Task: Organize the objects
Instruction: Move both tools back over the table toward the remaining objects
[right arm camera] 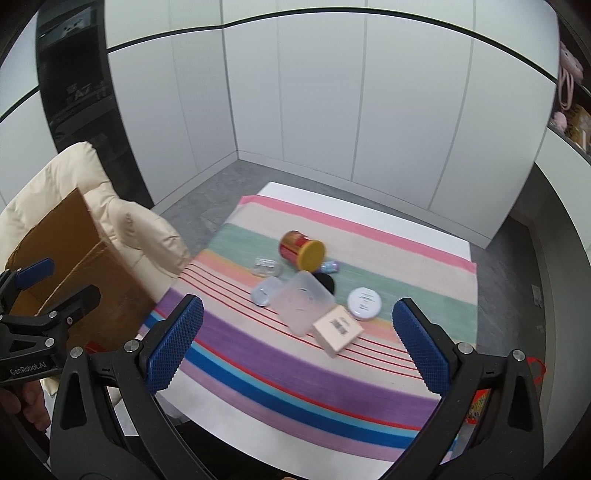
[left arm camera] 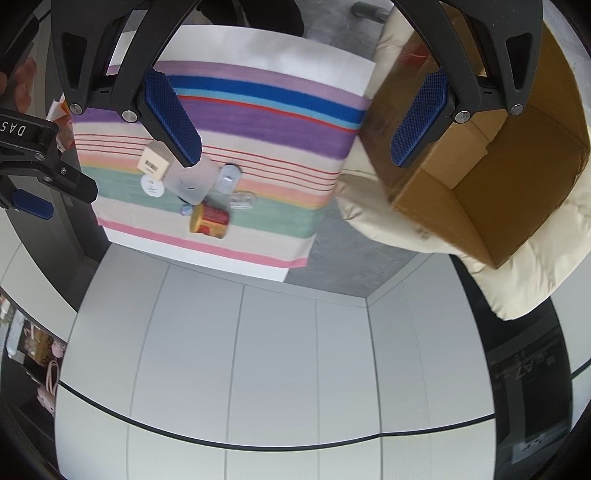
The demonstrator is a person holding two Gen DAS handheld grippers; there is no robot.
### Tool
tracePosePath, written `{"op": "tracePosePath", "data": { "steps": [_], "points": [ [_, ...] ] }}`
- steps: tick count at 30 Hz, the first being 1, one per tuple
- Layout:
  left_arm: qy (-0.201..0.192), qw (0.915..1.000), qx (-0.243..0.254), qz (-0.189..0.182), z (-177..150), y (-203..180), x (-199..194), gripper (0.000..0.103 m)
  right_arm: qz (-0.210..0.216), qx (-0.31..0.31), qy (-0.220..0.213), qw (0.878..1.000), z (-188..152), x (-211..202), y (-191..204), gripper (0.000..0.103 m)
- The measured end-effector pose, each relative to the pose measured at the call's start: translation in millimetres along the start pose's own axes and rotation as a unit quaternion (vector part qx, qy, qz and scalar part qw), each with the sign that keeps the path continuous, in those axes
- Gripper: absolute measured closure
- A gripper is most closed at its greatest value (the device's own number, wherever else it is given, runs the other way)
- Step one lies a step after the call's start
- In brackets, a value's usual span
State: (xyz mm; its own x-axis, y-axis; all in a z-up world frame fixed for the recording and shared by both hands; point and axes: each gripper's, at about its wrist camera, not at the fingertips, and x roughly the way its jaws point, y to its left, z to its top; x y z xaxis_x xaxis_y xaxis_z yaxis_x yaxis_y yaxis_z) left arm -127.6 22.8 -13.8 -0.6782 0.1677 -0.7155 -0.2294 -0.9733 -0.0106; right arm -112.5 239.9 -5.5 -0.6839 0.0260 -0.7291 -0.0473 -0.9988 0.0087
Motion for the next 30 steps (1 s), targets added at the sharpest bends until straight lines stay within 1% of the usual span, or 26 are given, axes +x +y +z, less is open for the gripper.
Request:
{"op": "tracePosePath", "data": {
  "steps": [21, 26, 30],
  "points": [
    [0.014, 0.9972, 0.051, -0.053, 7, -89, 12, 0.000, -0.046, 0.046, 0.015, 0.998, -25, -18, -81, 0.000],
    [0.025, 0.9949, 0.070, -0.068, 3, -113, 15, 0.000, -0.054, 0.062, 0.022, 0.996, -34, -20, -100, 0.000],
    [0.040, 0.9934, 0.075, -0.077, -2, -126, 23, 0.000, -0.056, 0.073, 0.027, 0.995, -39, -20, -112, 0.000]
  ]
}}
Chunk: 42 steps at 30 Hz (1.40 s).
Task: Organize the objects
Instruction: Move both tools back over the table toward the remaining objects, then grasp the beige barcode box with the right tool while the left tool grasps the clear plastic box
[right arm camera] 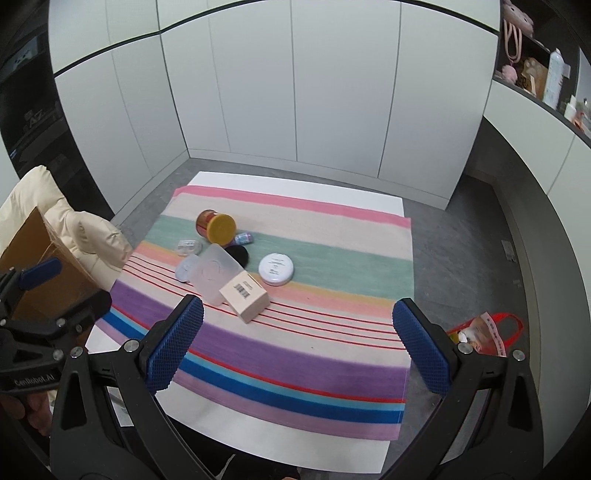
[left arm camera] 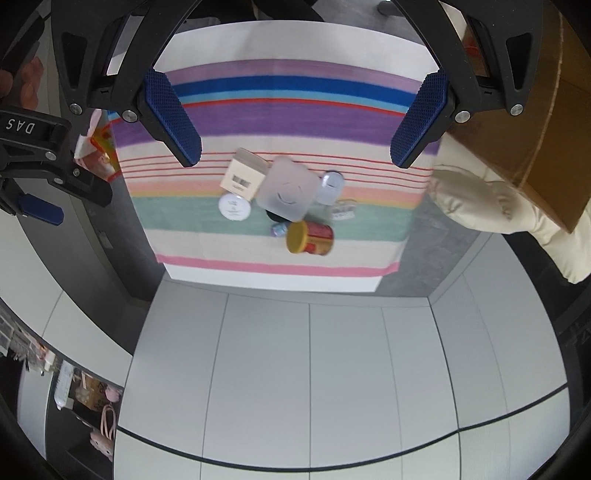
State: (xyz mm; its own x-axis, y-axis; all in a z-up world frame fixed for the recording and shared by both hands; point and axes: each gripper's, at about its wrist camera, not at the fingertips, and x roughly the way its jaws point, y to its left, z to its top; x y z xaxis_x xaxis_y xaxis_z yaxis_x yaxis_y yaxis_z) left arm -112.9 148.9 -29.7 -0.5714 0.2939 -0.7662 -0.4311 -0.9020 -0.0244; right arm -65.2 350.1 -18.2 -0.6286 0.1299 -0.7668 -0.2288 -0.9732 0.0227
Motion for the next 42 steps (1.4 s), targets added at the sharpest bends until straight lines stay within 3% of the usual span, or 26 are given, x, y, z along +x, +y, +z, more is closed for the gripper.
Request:
{"op": "tracePosePath", "data": {
  "steps": [4, 9, 17, 28, 34, 37, 41, 42],
  "points": [
    [0.014, 0.9998, -0.004, -0.011, 1, -8, 14, 0.000, -0.002, 0.016, 0.022, 1.000, -8, 14, -10, 0.000],
    [0.034, 0.9994, 0.004, 0.002, -4, -7, 38, 0.000, -0.002, 0.008, 0.051, 0.999, -23, 34, -11, 0.000],
    [0.089, 0.9960, -0.004, 0.012, -14, 13, 105, 0.001, 0.010, -0.020, 0.083, 0.996, -29, 91, 10, 0.000],
    [0.117, 0.9929, -0.004, 0.020, -15, 46, 175, 0.005, 0.044, -0.051, 0.122, 0.990, -32, 183, 39, 0.000],
    [0.120, 0.9927, 0.004, 0.009, -21, 59, 185, 0.004, 0.056, -0.083, 0.137, 0.986, -35, 217, 55, 0.004],
    [0.116, 0.9930, 0.016, 0.010, -19, 57, 187, 0.004, 0.065, -0.086, 0.130, 0.986, -29, 229, 61, 0.011],
    [0.115, 0.9927, 0.035, 0.002, -15, 49, 193, 0.004, 0.087, -0.094, 0.123, 0.984, -22, 237, 64, 0.048],
    [0.114, 0.9927, 0.038, -0.006, -14, 45, 194, 0.004, 0.082, -0.096, 0.123, 0.984, -21, 236, 63, 0.048]
  ]
}}
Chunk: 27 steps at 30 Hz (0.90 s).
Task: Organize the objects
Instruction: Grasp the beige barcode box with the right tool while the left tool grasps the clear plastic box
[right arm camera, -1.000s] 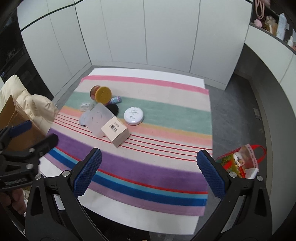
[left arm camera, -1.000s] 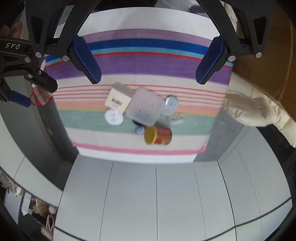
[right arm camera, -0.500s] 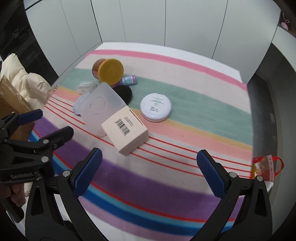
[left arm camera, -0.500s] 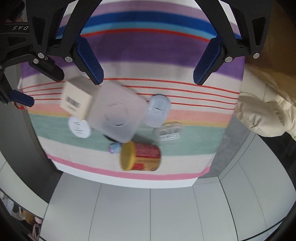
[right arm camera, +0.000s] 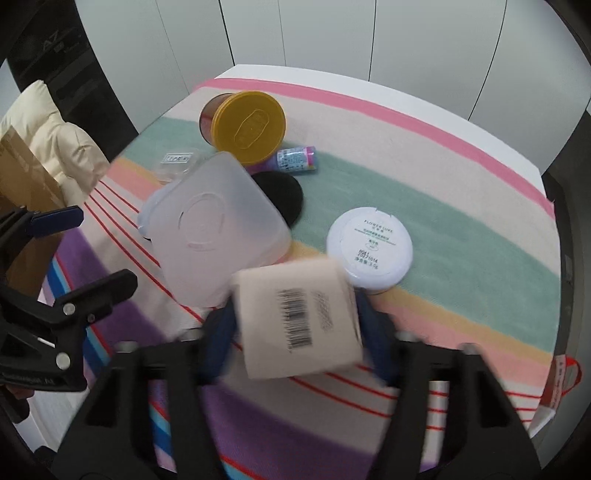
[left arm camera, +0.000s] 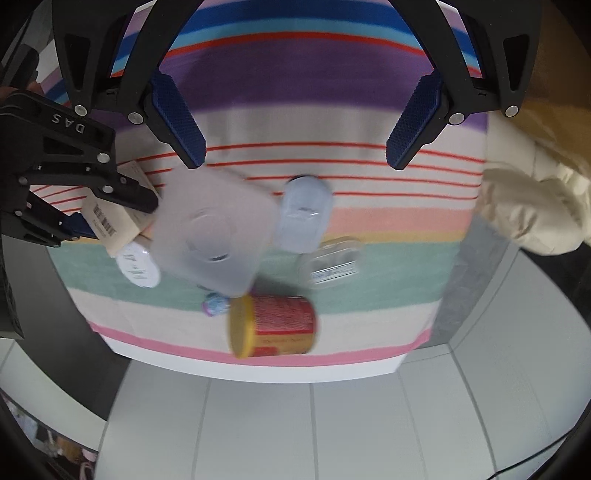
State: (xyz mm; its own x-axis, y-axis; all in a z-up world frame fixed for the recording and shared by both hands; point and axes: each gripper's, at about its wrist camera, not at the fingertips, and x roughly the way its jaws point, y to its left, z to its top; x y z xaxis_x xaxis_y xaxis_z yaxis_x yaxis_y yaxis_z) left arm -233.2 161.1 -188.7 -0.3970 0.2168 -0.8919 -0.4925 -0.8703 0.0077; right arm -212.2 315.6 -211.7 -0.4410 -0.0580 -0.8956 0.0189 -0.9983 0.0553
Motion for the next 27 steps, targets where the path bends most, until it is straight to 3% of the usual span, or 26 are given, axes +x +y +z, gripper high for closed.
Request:
{"op": "tracePosePath", "data": {
  "steps": [7, 12, 15, 18, 27],
  "points": [
    [-0.017, 0.9983, 0.054, -0.016, 22, -43, 16, 0.004, -0.028, 0.063, -0.001, 0.998, -14, -10, -36, 0.049],
    [0.007, 0.9979, 0.063, -0.013, 39, -55, 45, 0.004, -0.035, 0.095, 0.008, 0.995, -22, -16, -60, 0.049],
    [0.009, 0.9972, 0.074, 0.000, 43, -63, 53, 0.009, -0.037, 0.107, 0.009, 0.994, -25, -20, -68, 0.049],
    [0.007, 0.9970, 0.077, 0.001, 44, -68, 50, 0.018, -0.038, 0.114, 0.009, 0.993, -31, -26, -76, 0.049],
    [0.012, 0.9983, 0.056, -0.015, 43, -67, 13, 0.019, -0.035, 0.116, 0.003, 0.993, -39, -50, -73, 0.049]
  ]
}}
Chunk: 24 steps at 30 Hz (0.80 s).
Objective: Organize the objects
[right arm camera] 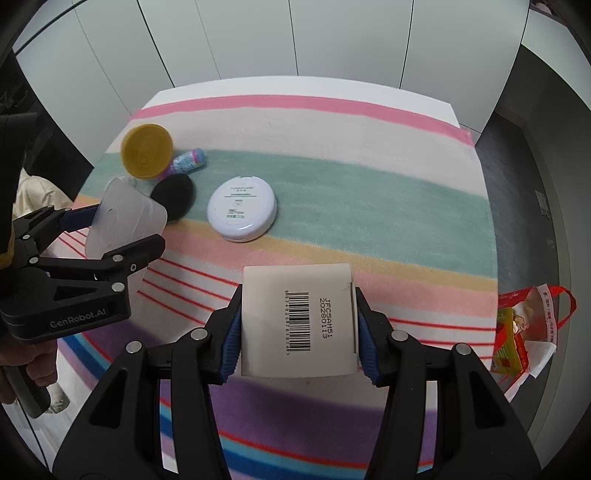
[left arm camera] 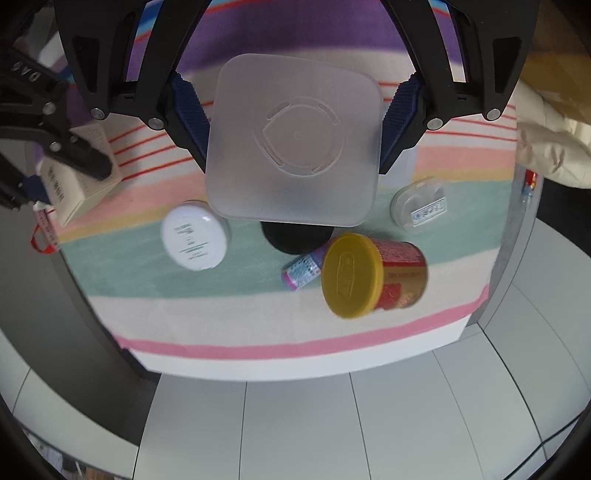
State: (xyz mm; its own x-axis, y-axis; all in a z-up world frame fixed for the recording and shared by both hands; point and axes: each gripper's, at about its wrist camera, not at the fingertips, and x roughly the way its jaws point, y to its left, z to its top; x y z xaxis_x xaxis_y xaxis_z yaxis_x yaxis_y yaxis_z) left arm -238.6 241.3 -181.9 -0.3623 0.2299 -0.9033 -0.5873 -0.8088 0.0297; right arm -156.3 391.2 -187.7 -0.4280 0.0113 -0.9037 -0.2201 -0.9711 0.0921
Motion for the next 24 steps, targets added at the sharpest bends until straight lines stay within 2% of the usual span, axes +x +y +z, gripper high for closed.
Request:
{"op": "tracePosePath", "data": {
  "steps": [11, 24],
  "points": [
    [-0.047, 0.9985, -0.026, -0.015, -12, -6, -93, 0.019, 0.001, -0.020, -0.037, 0.999, 0, -69, 22, 0.049],
    [-0.101, 0.9934, -0.048, -0.027, -51, 7, -180, 0.019, -0.004, -0.039, -0.072, 0.997, -24, -157, 36, 0.049]
  ]
}}
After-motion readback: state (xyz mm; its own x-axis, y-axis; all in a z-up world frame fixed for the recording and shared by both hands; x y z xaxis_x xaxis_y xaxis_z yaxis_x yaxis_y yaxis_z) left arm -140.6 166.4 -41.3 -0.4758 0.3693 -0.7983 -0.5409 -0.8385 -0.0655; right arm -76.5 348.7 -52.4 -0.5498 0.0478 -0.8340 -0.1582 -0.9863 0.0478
